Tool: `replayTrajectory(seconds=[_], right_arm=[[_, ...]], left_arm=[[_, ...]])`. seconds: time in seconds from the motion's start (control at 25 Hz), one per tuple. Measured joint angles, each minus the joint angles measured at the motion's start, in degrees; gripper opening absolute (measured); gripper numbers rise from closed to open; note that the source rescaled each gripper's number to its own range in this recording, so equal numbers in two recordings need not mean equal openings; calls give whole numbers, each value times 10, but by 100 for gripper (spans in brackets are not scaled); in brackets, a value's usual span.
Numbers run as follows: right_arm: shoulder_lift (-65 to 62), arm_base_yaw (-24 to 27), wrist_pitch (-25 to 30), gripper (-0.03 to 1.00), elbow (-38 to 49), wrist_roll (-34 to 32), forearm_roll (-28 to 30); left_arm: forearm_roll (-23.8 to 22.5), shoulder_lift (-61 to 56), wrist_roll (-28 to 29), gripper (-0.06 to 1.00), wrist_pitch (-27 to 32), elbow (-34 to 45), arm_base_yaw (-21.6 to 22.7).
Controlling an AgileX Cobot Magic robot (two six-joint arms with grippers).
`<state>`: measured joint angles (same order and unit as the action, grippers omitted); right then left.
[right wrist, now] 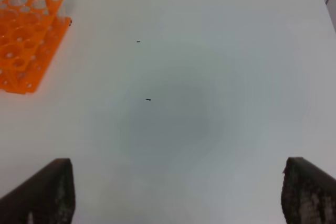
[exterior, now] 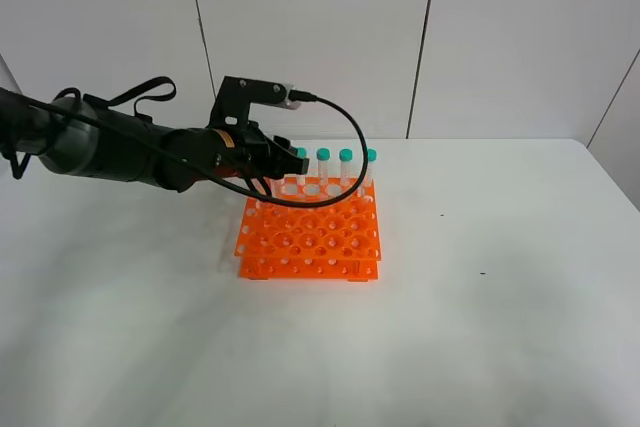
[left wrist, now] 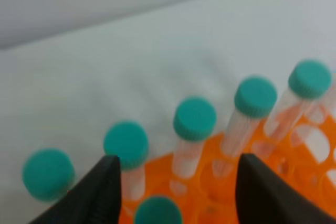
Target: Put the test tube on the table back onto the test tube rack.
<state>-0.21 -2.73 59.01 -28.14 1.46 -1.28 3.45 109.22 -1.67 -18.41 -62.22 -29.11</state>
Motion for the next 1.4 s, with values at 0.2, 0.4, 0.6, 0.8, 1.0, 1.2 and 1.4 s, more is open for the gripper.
replayTrajectory(seconds=[0.2, 0.4, 0.6, 0.8, 1.0, 1.2, 1.4], right_arm=[[0, 0, 0, 85, 0, 0, 0], [0, 0, 0, 85, 0, 0, 0], [0, 0, 0, 85, 0, 0, 0], [0, 0, 0, 85, 0, 0, 0], [0, 0, 0, 85, 0, 0, 0], [0, 0, 0, 85, 0, 0, 0], [0, 0, 0, 85, 0, 0, 0]], left_arm=[[0, -67, 0, 52, 7, 0, 0], [0, -150, -27, 88, 122, -15, 1], [0, -171, -21, 99, 381, -71, 2], [0, -171, -1, 100, 571, -115, 22], [-2, -172, 9, 100, 681, -138, 60], [-2, -172, 10, 100, 761, -139, 118], [-2, -172, 10, 100, 803, -139, 202]])
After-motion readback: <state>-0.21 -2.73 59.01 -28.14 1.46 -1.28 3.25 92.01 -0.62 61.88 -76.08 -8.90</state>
